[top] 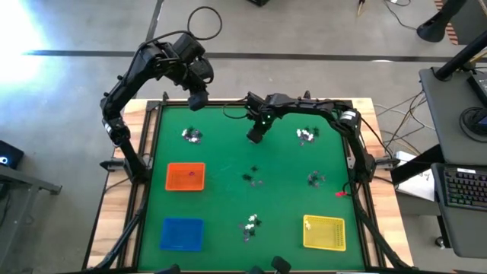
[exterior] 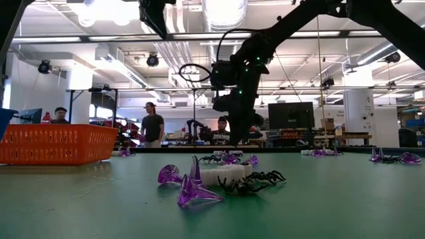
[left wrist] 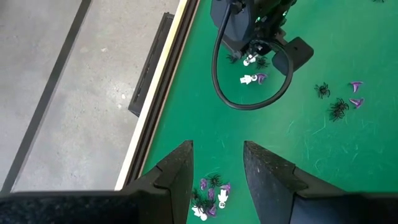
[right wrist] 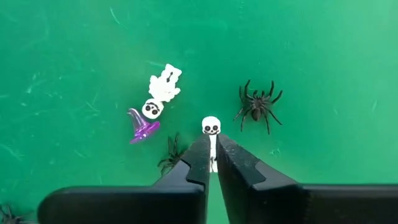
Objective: Sort Halloween decoration
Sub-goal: Put the white skeleton toy into the yellow bin
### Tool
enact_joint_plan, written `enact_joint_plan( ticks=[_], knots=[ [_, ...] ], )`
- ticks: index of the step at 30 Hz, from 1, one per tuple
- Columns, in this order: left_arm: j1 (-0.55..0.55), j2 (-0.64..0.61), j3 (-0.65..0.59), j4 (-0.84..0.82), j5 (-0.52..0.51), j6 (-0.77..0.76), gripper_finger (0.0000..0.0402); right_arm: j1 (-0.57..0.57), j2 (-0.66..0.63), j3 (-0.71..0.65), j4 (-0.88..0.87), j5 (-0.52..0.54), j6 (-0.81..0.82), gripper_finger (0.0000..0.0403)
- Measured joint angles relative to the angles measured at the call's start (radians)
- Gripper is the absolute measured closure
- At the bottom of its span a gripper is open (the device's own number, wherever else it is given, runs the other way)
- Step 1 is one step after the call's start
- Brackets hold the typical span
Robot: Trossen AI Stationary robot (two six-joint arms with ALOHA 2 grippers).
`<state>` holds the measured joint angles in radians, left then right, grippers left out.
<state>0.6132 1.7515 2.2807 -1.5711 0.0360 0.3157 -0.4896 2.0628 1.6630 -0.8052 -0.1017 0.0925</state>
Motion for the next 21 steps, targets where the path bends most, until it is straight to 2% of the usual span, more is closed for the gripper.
enact_joint_plan(
  ticks=[11, 21],
  knots=[
    [0.000, 0.000, 0.000, 0.000, 0.000, 0.000, 0.0279, -0.002, 0.000, -0.003, -0.025, -0.001, -0.025, 0.0283],
    [0.000, 0.000, 0.000, 0.000, 0.000, 0.000, 0.0279, -0.002, 0.000, -0.042, 0.016, -0.002, -0.003, 0.0273]
  ],
)
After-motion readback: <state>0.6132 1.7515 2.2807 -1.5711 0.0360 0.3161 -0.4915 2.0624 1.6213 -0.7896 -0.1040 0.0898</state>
